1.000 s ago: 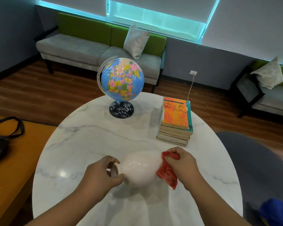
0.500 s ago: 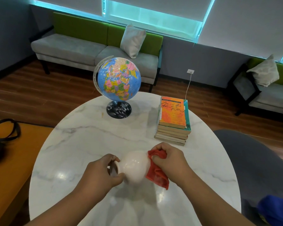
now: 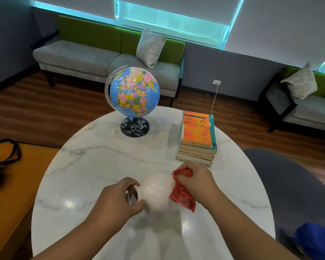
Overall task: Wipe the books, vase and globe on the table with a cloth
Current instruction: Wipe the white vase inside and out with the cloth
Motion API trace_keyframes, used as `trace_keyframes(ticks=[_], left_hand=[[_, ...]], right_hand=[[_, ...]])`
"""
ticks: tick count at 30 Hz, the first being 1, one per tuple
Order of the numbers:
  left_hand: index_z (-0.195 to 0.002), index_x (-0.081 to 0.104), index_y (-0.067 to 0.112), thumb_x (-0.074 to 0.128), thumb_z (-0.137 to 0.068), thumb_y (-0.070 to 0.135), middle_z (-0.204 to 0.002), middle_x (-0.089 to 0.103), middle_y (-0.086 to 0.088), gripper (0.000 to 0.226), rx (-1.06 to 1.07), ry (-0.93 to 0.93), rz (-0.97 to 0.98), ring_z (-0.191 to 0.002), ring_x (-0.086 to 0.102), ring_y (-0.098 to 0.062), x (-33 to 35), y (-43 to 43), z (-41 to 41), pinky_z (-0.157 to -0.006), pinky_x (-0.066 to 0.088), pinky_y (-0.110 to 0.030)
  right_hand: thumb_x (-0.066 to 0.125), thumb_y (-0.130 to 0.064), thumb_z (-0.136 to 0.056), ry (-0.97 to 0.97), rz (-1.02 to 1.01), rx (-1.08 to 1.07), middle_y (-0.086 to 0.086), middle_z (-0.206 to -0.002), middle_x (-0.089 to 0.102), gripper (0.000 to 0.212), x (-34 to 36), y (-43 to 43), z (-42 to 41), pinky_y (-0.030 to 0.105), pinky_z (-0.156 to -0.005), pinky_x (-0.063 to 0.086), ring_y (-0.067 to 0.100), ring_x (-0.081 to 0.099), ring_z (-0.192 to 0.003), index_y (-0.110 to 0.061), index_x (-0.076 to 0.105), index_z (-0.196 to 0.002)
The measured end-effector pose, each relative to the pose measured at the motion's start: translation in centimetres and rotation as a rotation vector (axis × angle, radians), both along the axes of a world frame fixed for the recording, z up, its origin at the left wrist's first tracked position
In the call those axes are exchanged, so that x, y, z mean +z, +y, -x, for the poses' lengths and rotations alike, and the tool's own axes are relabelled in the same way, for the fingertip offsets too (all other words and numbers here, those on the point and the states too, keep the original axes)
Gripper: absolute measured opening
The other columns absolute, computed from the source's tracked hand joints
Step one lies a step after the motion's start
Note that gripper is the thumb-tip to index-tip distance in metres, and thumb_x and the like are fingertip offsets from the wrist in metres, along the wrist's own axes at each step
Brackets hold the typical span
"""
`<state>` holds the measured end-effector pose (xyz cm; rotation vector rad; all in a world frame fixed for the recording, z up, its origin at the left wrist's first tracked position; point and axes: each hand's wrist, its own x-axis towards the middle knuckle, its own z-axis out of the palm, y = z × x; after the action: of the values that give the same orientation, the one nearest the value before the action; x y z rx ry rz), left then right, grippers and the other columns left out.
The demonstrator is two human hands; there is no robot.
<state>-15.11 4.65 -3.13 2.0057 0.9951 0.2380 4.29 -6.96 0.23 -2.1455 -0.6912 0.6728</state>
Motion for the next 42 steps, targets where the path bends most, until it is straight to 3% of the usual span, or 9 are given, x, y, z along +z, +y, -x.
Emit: trace_keyframes(ticks=[3, 10, 14, 17, 26, 30, 35, 39, 42], left_hand=[[-0.095, 0.060, 0.036, 0.081, -0.066, 0.030, -0.079, 0.065, 0.012, 0.036, -0.011, -0.002, -0.008, -0.069, 0.063, -0.004, 0.2, -0.2, -0.3, -0.063, 0.053, -0.020], [-0.097, 0.062, 0.033, 0.080, -0.067, 0.028, -0.081, 0.066, 0.011, 0.036, -0.013, 0.003, 0.000, -0.071, 0.065, -0.008, 0.5, -0.2, -0.2, -0.066, 0.056, -0.026], [-0.101, 0.061, 0.033, 0.079, -0.069, 0.031, -0.082, 0.066, 0.012, 0.037, -0.042, 0.012, -0.056, -0.074, 0.064, -0.007, 1.1, -0.7, -0.8, -0.070, 0.055, -0.025], [-0.104, 0.061, 0.032, 0.077, -0.070, 0.032, -0.081, 0.066, 0.012, 0.038, -0.062, 0.020, -0.094, -0.074, 0.063, -0.006, 1.5, -0.7, -1.0, -0.070, 0.054, -0.024], [-0.106, 0.062, 0.033, 0.076, -0.069, 0.034, -0.084, 0.066, 0.014, 0.039, -0.072, 0.003, -0.095, -0.077, 0.063, -0.006, 1.5, -0.9, -0.9, -0.071, 0.054, -0.024], [-0.117, 0.058, 0.032, 0.074, -0.073, 0.038, -0.089, 0.064, 0.013, 0.047, -0.103, 0.016, -0.154, -0.080, 0.061, -0.006, 1.8, -1.2, -1.7, -0.070, 0.050, -0.017], [-0.123, 0.056, 0.025, 0.071, -0.075, 0.033, -0.083, 0.063, 0.010, 0.051, -0.099, 0.006, -0.194, -0.080, 0.062, -0.007, 1.9, -1.2, -2.1, -0.069, 0.049, -0.018], [-0.124, 0.056, 0.028, 0.074, -0.074, 0.039, -0.100, 0.068, 0.010, 0.055, -0.077, -0.009, -0.165, -0.088, 0.064, -0.007, 1.8, -1.0, -1.9, -0.075, 0.050, -0.018], [-0.120, 0.058, 0.027, 0.075, -0.074, 0.040, -0.092, 0.067, 0.010, 0.051, -0.082, -0.018, -0.160, -0.080, 0.063, -0.006, 1.9, -1.0, -2.2, -0.069, 0.049, -0.015]], right_hand=[[0.063, -0.016, -0.084, -0.052, 0.040, -0.014, -0.013, -0.085, 0.063, 0.015, -0.2, 0.2, -0.1, 0.025, -0.073, 0.055, 0.008, 0.061, -0.083, -0.030, 0.068, -0.089], [0.065, -0.014, -0.083, 0.010, -0.012, 0.042, -0.011, -0.087, 0.066, 0.017, 0.2, 0.2, 0.5, 0.016, -0.061, 0.051, 0.007, 0.062, -0.082, -0.029, 0.069, -0.086], [0.064, -0.016, -0.082, -0.136, 0.060, 0.025, -0.014, -0.086, 0.064, 0.015, 0.3, 0.4, 0.4, 0.017, -0.068, 0.050, 0.006, 0.060, -0.083, -0.030, 0.068, -0.087], [0.066, -0.016, -0.080, -0.090, -0.015, 0.153, -0.017, -0.087, 0.067, 0.018, 0.9, 0.9, 2.1, 0.010, -0.069, 0.046, 0.000, 0.060, -0.085, -0.033, 0.069, -0.084], [0.064, -0.017, -0.082, -0.139, 0.162, 0.029, -0.012, -0.086, 0.062, 0.013, 0.5, 0.6, -0.5, 0.029, -0.078, 0.055, 0.010, 0.059, -0.085, -0.029, 0.067, -0.085], [0.064, -0.017, -0.080, -0.309, 0.129, 0.163, -0.010, -0.096, 0.065, 0.017, 1.8, 1.8, 1.9, 0.029, -0.083, 0.051, 0.010, 0.058, -0.093, -0.028, 0.067, -0.092], [0.063, -0.021, -0.081, -0.256, 0.118, 0.423, -0.007, -0.109, 0.061, 0.032, 3.3, 2.3, 4.7, 0.025, -0.085, 0.047, 0.010, 0.054, -0.101, -0.033, 0.059, -0.110], [0.065, -0.021, -0.082, -0.251, 0.071, 0.280, -0.010, -0.101, 0.058, 0.030, 3.8, 2.6, 3.2, 0.024, -0.079, 0.047, 0.010, 0.053, -0.093, -0.031, 0.058, -0.110], [0.065, -0.025, -0.084, -0.245, 0.077, 0.282, -0.009, -0.102, 0.057, 0.032, 3.8, 3.0, 3.4, 0.026, -0.080, 0.049, 0.011, 0.055, -0.094, -0.033, 0.054, -0.113]])
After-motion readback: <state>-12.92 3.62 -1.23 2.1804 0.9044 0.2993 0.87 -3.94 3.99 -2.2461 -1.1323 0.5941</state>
